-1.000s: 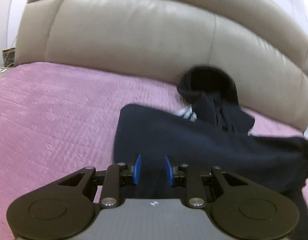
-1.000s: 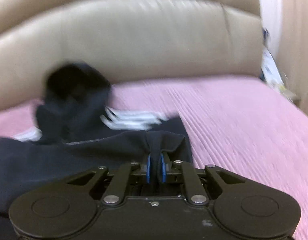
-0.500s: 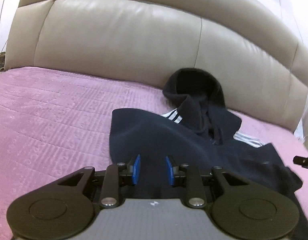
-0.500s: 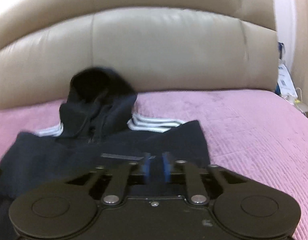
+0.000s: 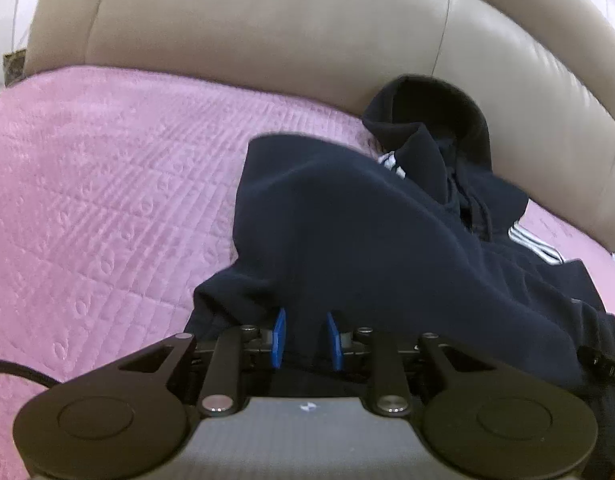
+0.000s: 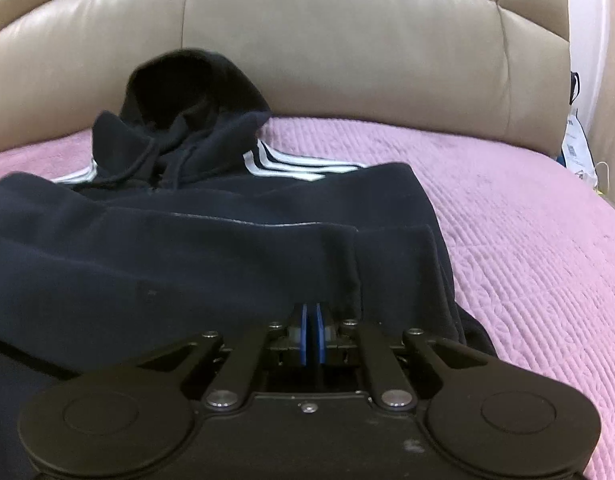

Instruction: Fold large clothes

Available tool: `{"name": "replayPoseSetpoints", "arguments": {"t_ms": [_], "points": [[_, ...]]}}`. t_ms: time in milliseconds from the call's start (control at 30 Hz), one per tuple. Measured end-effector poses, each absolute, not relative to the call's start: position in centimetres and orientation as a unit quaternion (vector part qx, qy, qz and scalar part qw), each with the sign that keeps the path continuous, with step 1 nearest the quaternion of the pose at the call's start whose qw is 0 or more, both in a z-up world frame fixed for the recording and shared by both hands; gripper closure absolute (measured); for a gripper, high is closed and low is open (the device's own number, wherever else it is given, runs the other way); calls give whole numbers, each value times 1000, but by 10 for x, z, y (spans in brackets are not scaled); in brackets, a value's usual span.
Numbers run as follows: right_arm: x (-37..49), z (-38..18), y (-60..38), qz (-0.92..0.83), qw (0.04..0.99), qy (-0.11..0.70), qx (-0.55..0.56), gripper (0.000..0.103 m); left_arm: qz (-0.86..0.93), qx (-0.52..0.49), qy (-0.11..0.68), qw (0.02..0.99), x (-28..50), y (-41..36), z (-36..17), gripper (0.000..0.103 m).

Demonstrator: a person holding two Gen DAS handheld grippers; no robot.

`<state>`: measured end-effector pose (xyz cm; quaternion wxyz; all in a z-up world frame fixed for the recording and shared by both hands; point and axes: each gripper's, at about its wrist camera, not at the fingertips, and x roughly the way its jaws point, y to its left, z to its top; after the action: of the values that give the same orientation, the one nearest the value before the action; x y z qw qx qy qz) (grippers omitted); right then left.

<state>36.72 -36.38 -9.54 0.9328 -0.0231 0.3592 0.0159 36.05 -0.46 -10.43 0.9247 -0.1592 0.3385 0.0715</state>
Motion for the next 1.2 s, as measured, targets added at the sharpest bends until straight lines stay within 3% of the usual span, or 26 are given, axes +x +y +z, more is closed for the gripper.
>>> {"name": "replayPoseSetpoints", "arguments": {"t_ms": [300, 433, 533, 633, 733, 867, 1000, 1067, 1100, 1133, 1200], "points": [[408, -48, -345, 47, 955, 293, 6, 93, 80, -136, 256, 954, 373, -16, -36, 76], [452, -41, -337, 57, 954, 296, 13, 93, 58, -112, 262, 957, 427, -25, -13, 76], [480, -35, -336, 67, 953, 295, 19, 92, 48, -92, 251, 962, 484, -31, -3, 66], [510, -31, -333, 78, 953, 292, 19, 86, 50, -53, 228, 971, 548, -35, -2, 57], [538, -29, -331, 86, 948, 306, 30, 83, 39, -14, 236, 971, 610, -39, -7, 54], [550, -26, -328, 90, 942, 321, 33, 82, 10, 10, 283, 959, 672, -43, -27, 53], [544, -24, -322, 103, 941, 321, 2, 71, -7, -20, 316, 949, 711, -39, -42, 53], [545, -25, -320, 110, 939, 325, -5, 64, -3, -18, 332, 943, 724, -41, -50, 56], [547, -25, -318, 112, 939, 326, -5, 55, -2, -6, 335, 942, 728, -43, -54, 65], [549, -25, -317, 112, 939, 324, -3, 48, -1, 7, 336, 942, 733, -46, -55, 95], [555, -24, -315, 113, 940, 321, 4, 38, -16, 29, 338, 941, 736, -51, -53, 94]]}}
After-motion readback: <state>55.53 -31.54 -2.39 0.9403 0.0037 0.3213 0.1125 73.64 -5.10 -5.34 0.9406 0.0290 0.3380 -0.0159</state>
